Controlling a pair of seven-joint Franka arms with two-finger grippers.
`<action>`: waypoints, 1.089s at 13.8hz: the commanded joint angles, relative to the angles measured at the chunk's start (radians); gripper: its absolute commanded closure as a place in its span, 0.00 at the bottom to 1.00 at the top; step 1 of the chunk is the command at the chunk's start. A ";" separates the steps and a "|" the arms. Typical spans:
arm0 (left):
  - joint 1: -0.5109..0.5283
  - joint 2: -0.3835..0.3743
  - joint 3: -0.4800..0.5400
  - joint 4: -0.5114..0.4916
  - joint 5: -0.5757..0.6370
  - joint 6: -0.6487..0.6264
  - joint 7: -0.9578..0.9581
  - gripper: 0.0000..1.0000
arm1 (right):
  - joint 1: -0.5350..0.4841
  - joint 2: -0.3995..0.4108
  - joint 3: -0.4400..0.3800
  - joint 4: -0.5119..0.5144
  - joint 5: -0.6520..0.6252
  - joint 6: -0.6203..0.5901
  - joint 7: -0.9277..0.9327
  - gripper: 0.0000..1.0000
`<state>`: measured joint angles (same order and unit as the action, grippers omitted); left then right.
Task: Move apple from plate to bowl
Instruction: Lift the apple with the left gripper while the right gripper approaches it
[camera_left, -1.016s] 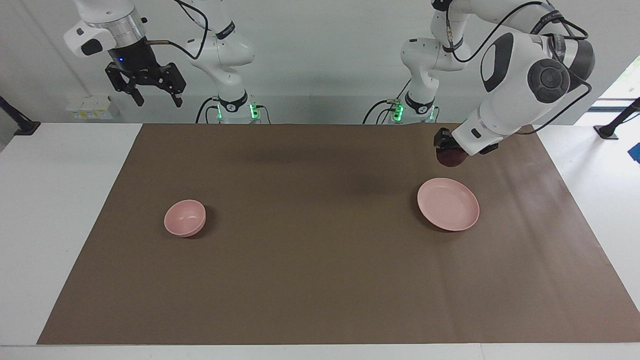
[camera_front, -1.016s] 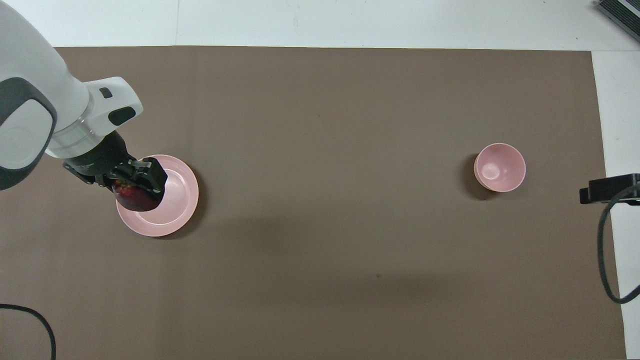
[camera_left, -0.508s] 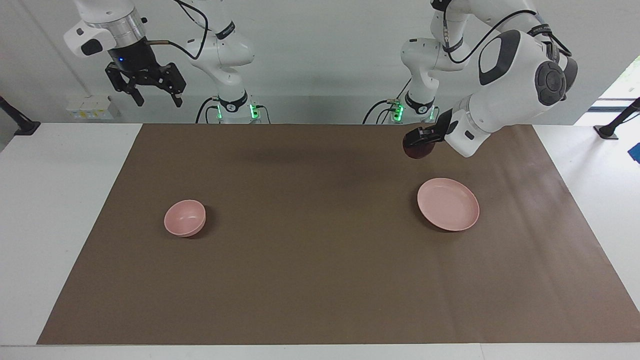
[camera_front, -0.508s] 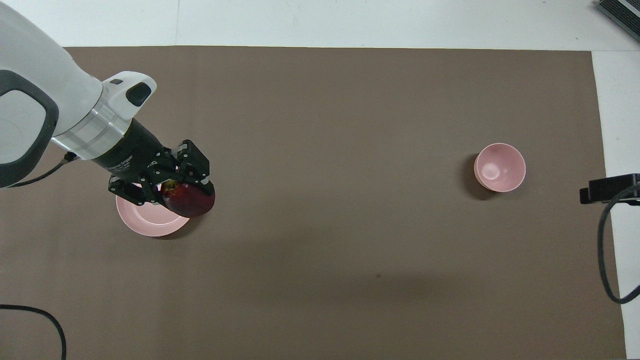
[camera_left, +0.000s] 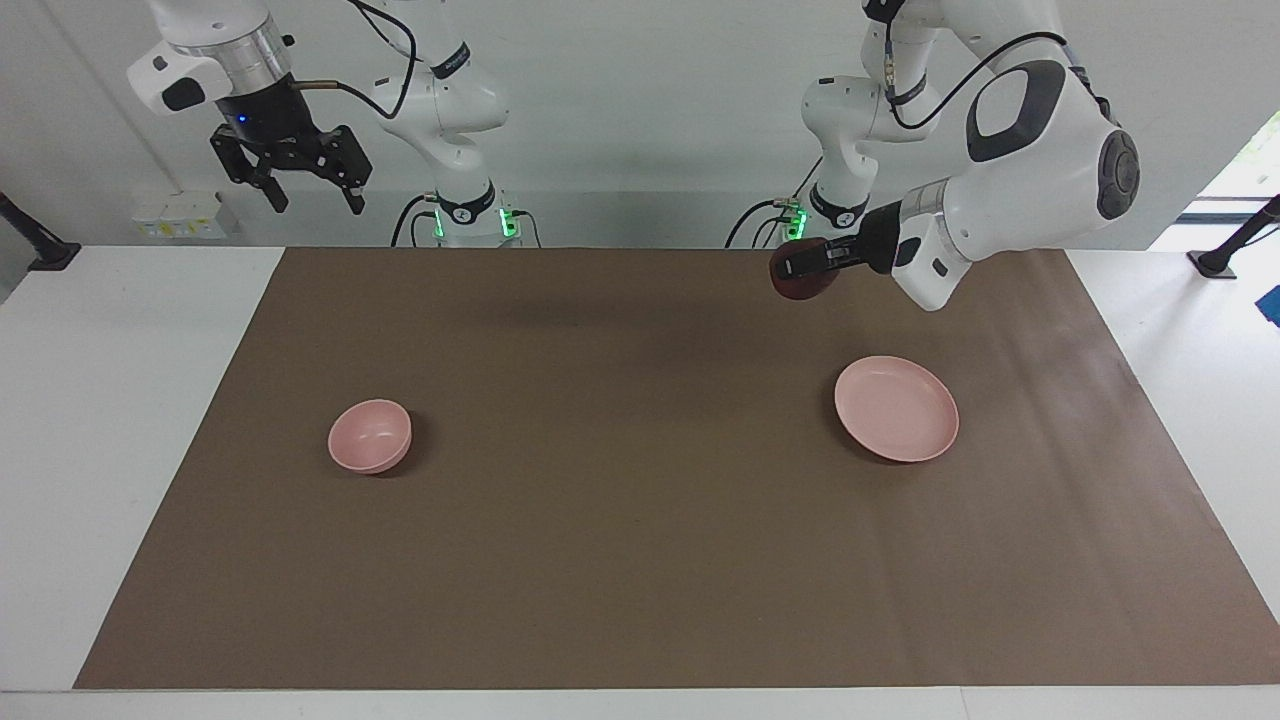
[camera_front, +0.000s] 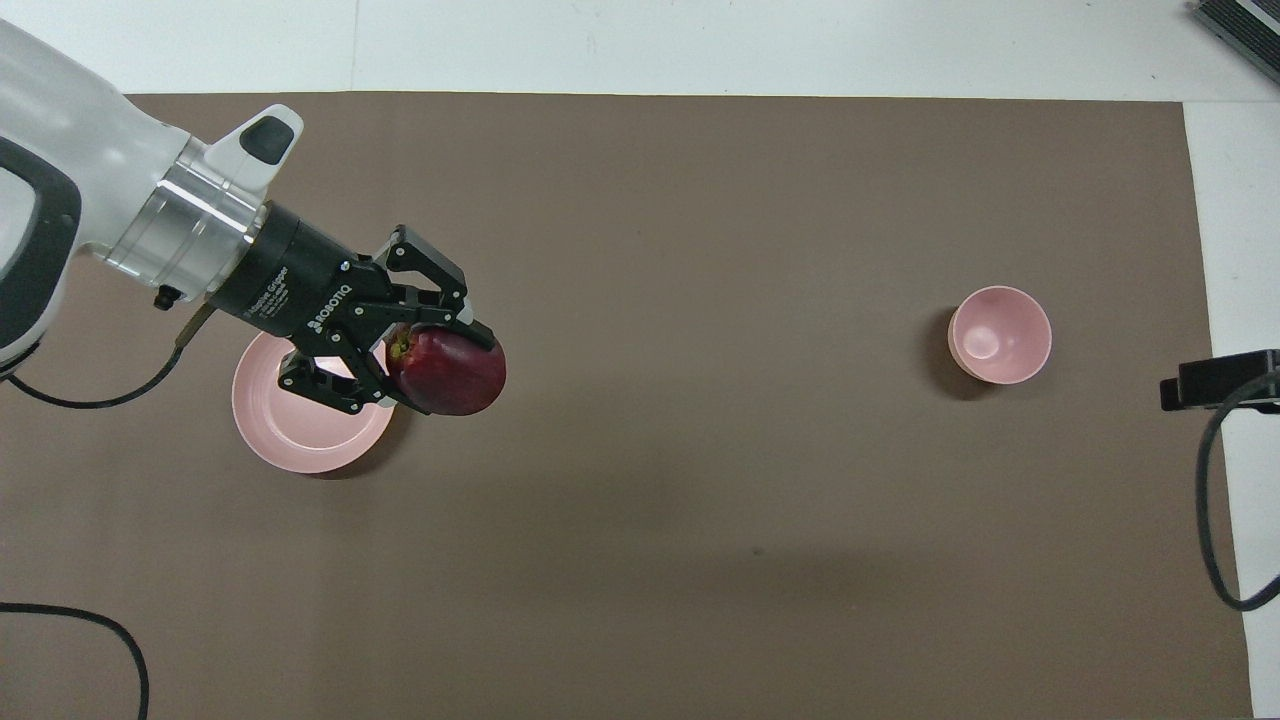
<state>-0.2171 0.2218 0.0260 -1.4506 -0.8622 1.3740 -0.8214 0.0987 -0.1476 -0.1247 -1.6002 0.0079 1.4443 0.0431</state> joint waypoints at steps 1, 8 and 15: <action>0.008 -0.004 -0.001 -0.008 -0.162 0.048 -0.195 1.00 | 0.004 -0.033 0.003 -0.033 0.038 -0.019 -0.105 0.00; -0.011 -0.041 -0.053 -0.089 -0.371 0.123 -0.206 1.00 | 0.099 -0.033 0.017 -0.150 0.559 0.105 -0.046 0.00; -0.143 -0.130 -0.066 -0.339 -0.645 0.348 -0.257 1.00 | 0.144 -0.076 0.019 -0.245 0.941 0.221 0.096 0.00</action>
<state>-0.3020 0.1322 -0.0523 -1.7148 -1.4156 1.6401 -1.0606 0.2452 -0.1825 -0.1046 -1.7714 0.8707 1.6293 0.1238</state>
